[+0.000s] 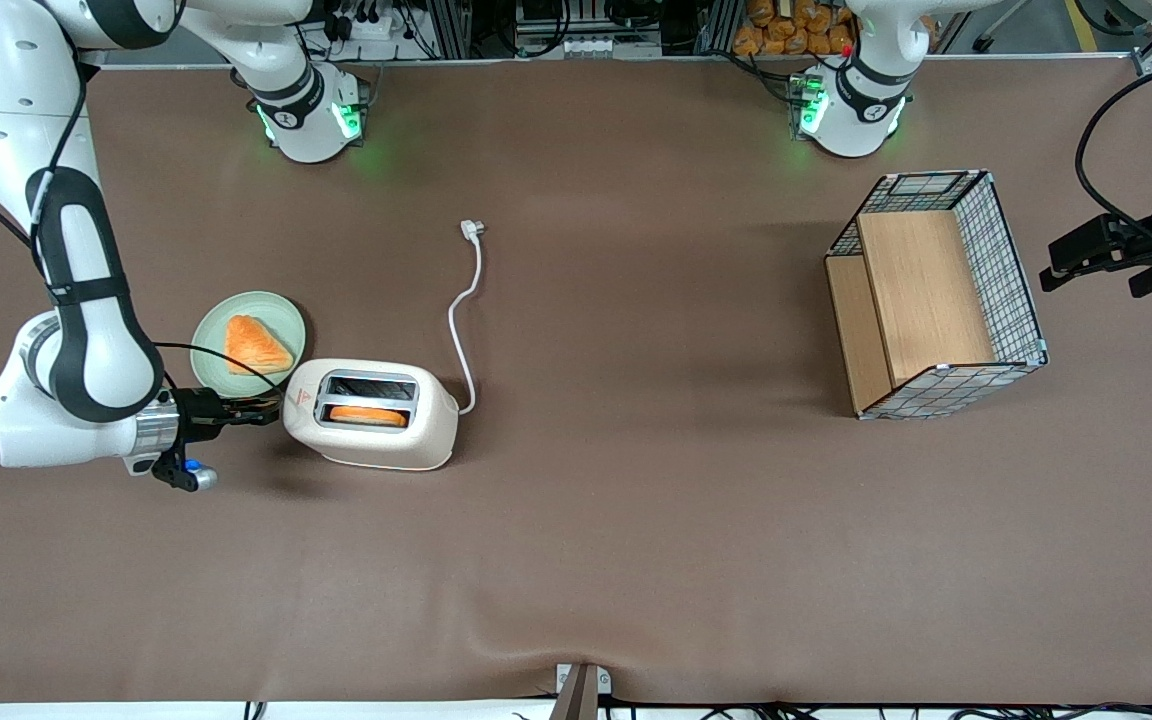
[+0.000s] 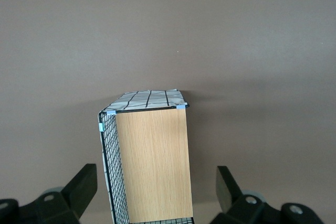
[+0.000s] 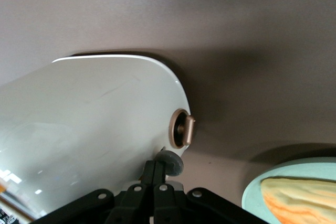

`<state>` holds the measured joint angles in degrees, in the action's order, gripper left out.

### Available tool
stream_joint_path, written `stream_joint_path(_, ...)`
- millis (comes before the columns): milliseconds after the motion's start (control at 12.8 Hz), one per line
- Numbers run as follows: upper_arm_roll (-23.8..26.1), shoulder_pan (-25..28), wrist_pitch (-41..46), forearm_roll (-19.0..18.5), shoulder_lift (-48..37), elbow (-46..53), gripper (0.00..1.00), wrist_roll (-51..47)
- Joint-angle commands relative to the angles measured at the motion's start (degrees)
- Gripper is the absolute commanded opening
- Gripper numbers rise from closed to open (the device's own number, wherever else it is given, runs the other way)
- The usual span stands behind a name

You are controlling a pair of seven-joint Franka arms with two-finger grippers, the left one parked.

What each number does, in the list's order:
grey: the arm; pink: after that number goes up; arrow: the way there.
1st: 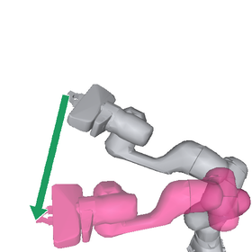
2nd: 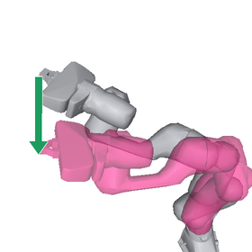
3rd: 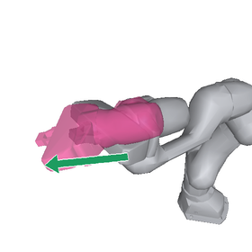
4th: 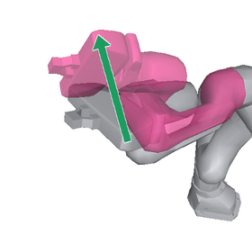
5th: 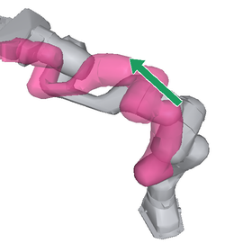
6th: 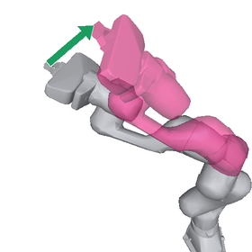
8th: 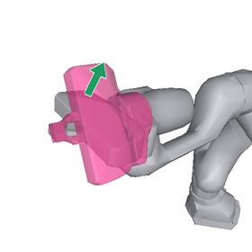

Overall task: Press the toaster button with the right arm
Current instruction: 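Lift the right gripper off the lever and pull it back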

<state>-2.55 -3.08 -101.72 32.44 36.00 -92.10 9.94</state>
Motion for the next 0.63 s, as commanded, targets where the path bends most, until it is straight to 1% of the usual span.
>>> stream_joint_path(0, -0.08, 0.53, 1.69, -5.68, -4.86, 1.38, 0.02, 0.26)
stream_joint_path(78, -0.08, 0.18, 2.57, -7.63, -6.80, 1.57, 0.51, 0.25)
stream_joint_path(157, -0.34, 0.00, 2.84, -8.08, -8.56, 1.48, 1.00, 0.34)
stream_joint_path(235, -0.87, 0.00, 2.67, -10.79, -10.58, 1.57, 1.00, 0.86)
stream_joint_path(314, -0.70, 0.52, 2.32, -18.30, -12.95, 2.61, 1.00, 0.78)
stream_joint_path(392, -0.52, 0.79, 2.23, -23.94, -15.14, 3.23, 1.00, 0.61)
stream_joint_path(471, -0.52, 0.79, 2.40, -25.39, -17.25, 2.89, 1.00, 0.87)
stream_joint_path(549, -0.70, 0.70, 2.58, -25.93, -19.45, 1.93, 1.00, 1.04)
